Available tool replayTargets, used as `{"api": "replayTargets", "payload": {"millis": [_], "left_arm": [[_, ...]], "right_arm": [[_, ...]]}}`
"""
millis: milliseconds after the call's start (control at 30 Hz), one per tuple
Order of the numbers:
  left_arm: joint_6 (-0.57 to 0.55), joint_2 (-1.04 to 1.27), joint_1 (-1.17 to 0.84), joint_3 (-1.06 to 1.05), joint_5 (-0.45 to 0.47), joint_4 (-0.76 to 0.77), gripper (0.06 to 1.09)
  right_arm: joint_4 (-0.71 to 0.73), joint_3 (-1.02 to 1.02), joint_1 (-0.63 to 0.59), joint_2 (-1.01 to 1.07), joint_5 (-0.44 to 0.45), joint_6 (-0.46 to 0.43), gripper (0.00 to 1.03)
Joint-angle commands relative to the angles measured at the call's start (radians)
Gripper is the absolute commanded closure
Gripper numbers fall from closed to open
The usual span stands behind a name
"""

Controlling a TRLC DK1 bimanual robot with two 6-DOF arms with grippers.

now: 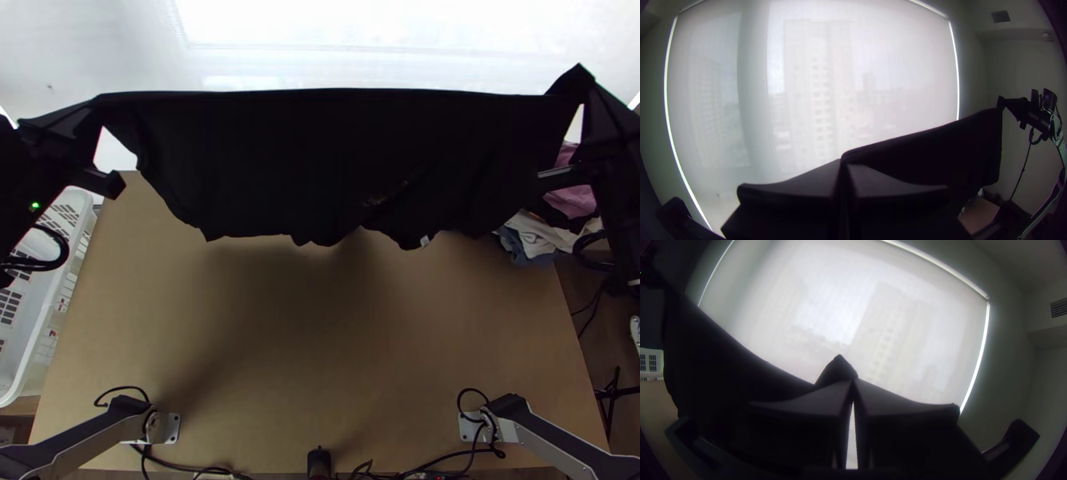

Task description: Fold the t-shirt

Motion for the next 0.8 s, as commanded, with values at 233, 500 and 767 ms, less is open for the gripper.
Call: {"api": "replayTargets", "payload": {"millis": [233, 500, 767], "left_arm": [[0.049, -0.194, 0.087, 0.098, -0.014, -0.006, 1.05], [0.074, -0.241, 0.093, 0.213, 0.046, -0.105, 1.05], [0.063, -0.231, 0.130, 0.121, 0.083, -0.194, 1.05]], "right_arm": [[-0.178, 0.328, 0.088, -0.036, 0.003, 0.039, 1.00], [-0.368, 0.487, 0.113, -0.072, 0.000, 0.091, 1.00], [-0.425, 0.297, 0.110, -0.173, 0.002, 0.140, 1.00]]}}
